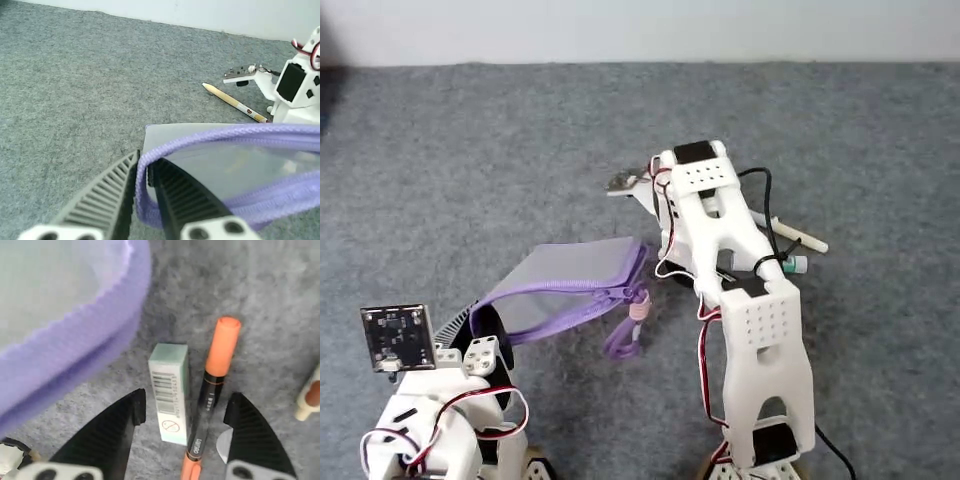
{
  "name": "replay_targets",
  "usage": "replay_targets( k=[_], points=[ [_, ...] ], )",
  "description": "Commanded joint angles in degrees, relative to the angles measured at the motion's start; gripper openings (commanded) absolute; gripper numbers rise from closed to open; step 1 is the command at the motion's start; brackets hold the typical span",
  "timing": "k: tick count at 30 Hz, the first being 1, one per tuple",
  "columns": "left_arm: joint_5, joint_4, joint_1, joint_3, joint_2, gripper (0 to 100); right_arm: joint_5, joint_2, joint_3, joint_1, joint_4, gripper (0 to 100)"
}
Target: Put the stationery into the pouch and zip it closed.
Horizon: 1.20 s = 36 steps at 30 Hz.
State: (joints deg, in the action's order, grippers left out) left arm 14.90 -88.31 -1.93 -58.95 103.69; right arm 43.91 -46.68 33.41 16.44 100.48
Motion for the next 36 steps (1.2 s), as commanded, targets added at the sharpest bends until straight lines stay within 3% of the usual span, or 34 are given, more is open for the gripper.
replay_targets(
  k=[1,4,9,15,23,29,36],
  points=[
    [-0.4,1.2,0.1,0.9,0.4,1,0.8,0.2,0.6,0.6,1.1,26.7],
    [-0.4,1.2,0.1,0.9,0.4,1,0.8,0.0,0.5,1.4,-0.4,24.0],
    [-0.4,1.2,0.1,0.9,0.4,1,0.8,-1.5,0.4,1.5,-4.4,8.7],
    [-0.4,1.2,0.1,0.9,0.4,1,0.7,-3.3,0.5,1.3,-4.2,0.7],
    [-0.4,1.2,0.1,0.9,0.4,1,0.7,0.2,0.5,1.2,-0.9,1.7],
    [-0.4,1.2,0.1,0.9,0.4,1,0.5,-2.2,0.5,1.5,-2.2,15.3],
    [-0.4,1.2,0.1,0.9,0.4,1,0.5,-5.6,0.5,1.6,-2.0,0.9]
  ],
)
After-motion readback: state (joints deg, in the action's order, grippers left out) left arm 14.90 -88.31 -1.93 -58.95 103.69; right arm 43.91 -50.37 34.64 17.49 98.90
